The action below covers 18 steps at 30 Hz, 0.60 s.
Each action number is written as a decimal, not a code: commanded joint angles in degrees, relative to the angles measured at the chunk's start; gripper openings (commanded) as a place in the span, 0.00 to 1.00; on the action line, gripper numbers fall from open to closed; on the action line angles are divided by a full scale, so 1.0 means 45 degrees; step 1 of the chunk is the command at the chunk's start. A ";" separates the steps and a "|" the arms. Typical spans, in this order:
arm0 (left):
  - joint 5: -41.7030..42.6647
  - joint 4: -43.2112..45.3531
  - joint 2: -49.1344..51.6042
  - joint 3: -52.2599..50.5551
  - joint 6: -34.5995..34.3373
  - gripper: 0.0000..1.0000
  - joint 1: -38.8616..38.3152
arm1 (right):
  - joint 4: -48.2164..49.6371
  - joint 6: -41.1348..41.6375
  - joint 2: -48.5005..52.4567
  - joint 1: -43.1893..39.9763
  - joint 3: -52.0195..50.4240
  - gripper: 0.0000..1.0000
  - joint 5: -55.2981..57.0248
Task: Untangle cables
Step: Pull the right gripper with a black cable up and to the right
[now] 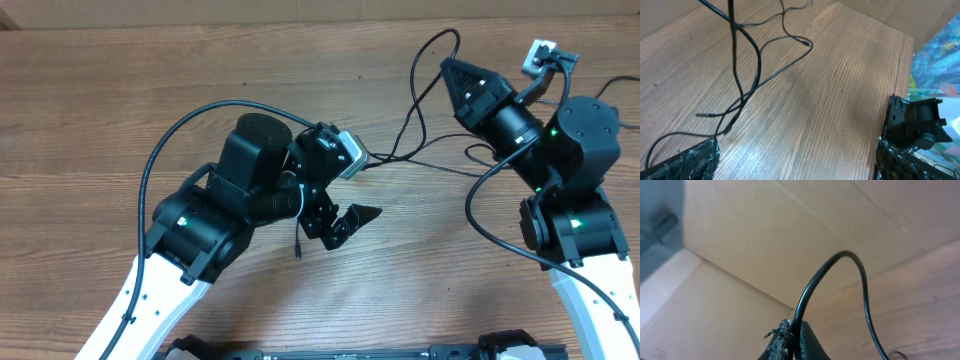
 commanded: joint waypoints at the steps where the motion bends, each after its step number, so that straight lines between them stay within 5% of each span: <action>1: -0.0073 0.0044 0.0044 0.0233 0.0151 1.00 0.0058 | 0.0641 0.1015 -0.0209 0.0024 0.0515 0.04 -0.0092; 14: -0.0073 0.0044 0.0063 0.0228 0.0151 1.00 0.0058 | 0.2254 0.1622 -0.0170 0.0024 0.0515 0.04 -0.0092; 18: -0.0073 0.0044 0.0102 0.0228 0.0151 0.99 0.0058 | -0.1962 -0.1311 0.0136 0.0024 0.0510 0.15 0.0850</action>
